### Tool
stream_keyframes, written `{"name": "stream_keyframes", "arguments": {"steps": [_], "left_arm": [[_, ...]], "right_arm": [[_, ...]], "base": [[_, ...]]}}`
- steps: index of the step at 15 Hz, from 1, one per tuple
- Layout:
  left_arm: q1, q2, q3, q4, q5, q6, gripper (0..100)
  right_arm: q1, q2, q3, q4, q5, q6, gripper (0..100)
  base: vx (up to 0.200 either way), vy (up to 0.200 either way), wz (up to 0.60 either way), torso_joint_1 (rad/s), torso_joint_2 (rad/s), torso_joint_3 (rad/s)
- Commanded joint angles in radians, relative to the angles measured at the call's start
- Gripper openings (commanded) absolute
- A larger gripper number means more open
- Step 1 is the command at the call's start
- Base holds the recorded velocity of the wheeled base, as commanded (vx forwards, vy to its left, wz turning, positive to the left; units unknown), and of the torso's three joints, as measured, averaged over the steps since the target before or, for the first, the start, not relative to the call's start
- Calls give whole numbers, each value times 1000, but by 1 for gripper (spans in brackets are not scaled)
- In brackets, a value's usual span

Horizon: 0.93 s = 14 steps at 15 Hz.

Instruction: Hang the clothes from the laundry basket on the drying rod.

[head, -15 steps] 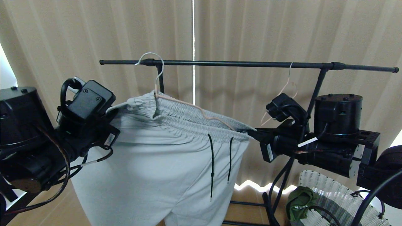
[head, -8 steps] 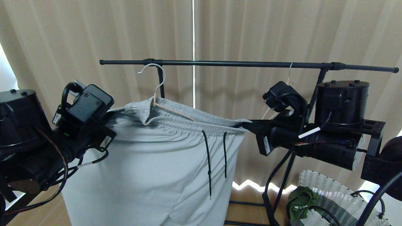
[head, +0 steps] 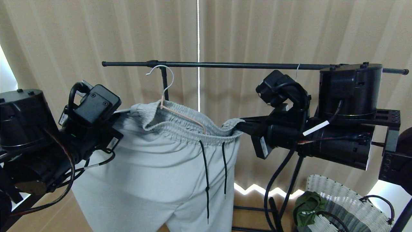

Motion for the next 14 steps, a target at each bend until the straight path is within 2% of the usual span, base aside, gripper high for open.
{"name": "stream_keyframes", "arguments": {"steps": [1, 7, 9, 12, 14], "left_arm": [[-2, 3, 0, -1, -1, 0, 0], [-5, 3, -2, -4, -2, -6, 0], [-11, 3, -7, -39, 3, -29, 0], [3, 10, -7, -45, 39, -35, 0], [-19, 5, 13, -57, 35, -66, 0]], "right_arm": [[3, 1, 9, -12, 0, -36, 100], [21, -12, 21, -16, -1, -121, 100], [24, -11, 60, -7, -3, -156, 100], [61, -28, 135, -10, -3, -165, 100], [75, -22, 130, -16, -4, -173, 100]], "base": [[0, 0, 0, 0, 0, 0], [0, 0, 0, 0, 0, 0], [0, 0, 0, 0, 0, 0], [0, 0, 0, 0, 0, 0], [0, 0, 0, 0, 0, 0]]}}
